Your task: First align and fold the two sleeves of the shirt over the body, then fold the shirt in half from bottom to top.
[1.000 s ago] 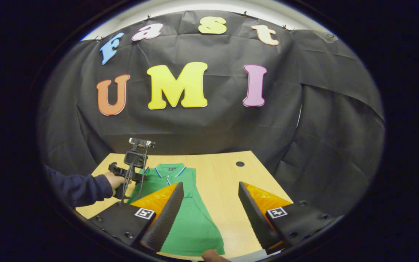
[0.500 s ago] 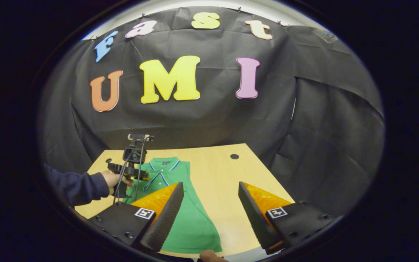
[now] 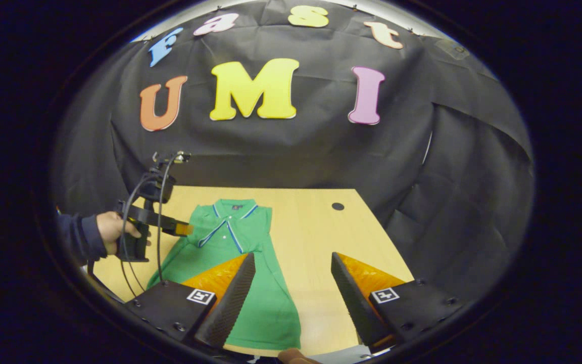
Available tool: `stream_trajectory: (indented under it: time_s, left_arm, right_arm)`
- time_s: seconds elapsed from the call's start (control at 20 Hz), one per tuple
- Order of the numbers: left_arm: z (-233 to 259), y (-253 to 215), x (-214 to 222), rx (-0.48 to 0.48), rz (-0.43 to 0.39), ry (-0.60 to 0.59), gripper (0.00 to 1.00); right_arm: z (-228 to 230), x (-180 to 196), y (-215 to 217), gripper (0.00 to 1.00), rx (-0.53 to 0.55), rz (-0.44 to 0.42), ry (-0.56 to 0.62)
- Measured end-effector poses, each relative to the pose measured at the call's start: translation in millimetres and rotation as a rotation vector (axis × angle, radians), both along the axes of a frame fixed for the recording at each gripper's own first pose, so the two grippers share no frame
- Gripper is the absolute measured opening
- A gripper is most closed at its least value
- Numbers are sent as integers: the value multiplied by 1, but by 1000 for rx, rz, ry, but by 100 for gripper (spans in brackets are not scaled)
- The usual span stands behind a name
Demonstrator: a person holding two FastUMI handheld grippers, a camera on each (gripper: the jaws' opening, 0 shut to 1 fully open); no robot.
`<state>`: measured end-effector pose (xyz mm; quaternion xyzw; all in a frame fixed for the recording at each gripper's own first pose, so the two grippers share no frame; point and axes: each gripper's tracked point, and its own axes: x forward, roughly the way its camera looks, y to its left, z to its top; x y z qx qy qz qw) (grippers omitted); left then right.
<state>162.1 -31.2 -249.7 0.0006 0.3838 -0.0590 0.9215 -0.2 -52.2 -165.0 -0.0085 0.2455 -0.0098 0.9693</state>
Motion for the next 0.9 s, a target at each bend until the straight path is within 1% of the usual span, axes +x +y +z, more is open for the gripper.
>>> stream_trajectory:
  time_s: [0.1, 0.15, 0.2, 0.25, 0.35, 0.5, 0.55, 0.6, 0.65, 0.7, 0.75, 0.8, 0.85, 0.9]
  left_arm:
    - [-14, 11, -27, -3, 9, 42, 98]
    - [-21, 23, -41, 12, 24, 67, 98]
    - [-29, 32, -54, 20, 34, 91, 98]
    - [-39, 36, -67, 24, 44, 117, 98]
    - [-56, 44, -96, 11, 65, 171, 98]
    - [-79, 49, -144, -29, 93, 254, 98]
    - [-86, 51, -160, -37, 99, 284, 98]
    - [-91, 53, -176, -41, 105, 309, 98]
    - [-96, 56, -191, -37, 111, 330, 98]
    - [-101, 60, -206, -28, 115, 356, 98]
    - [-106, 63, -221, -23, 119, 385, 98]
    - [-109, 65, -235, -23, 131, 411, 98]
    - [-112, 66, -246, -33, 142, 437, 98]
    - [-115, 64, -256, -47, 147, 462, 98]
  right_arm:
    - [-23, 3, 9, 96, -14, 42, 40]
    - [-36, 3, 14, 96, -17, 65, 68]
    - [-51, 2, 17, 94, -20, 83, 101]
    - [-65, 1, 19, 96, -22, 95, 133]
    - [-94, -3, 19, 96, -29, 107, 206]
    - [-143, -14, 17, 96, -35, 102, 336]
    - [-158, -19, 15, 94, -39, 95, 380]
    - [-172, -25, 10, 96, -43, 83, 417]
    - [-187, -32, 7, 94, -49, 73, 457]
    - [-202, -39, 4, 96, -51, 67, 507]
    - [-216, -47, 2, 96, -49, 58, 559]
    - [-228, -57, 0, 96, -47, 47, 612]
    - [-235, -66, 1, 94, -28, 37, 657]
    - [-242, -71, 3, 94, -5, 29, 691]
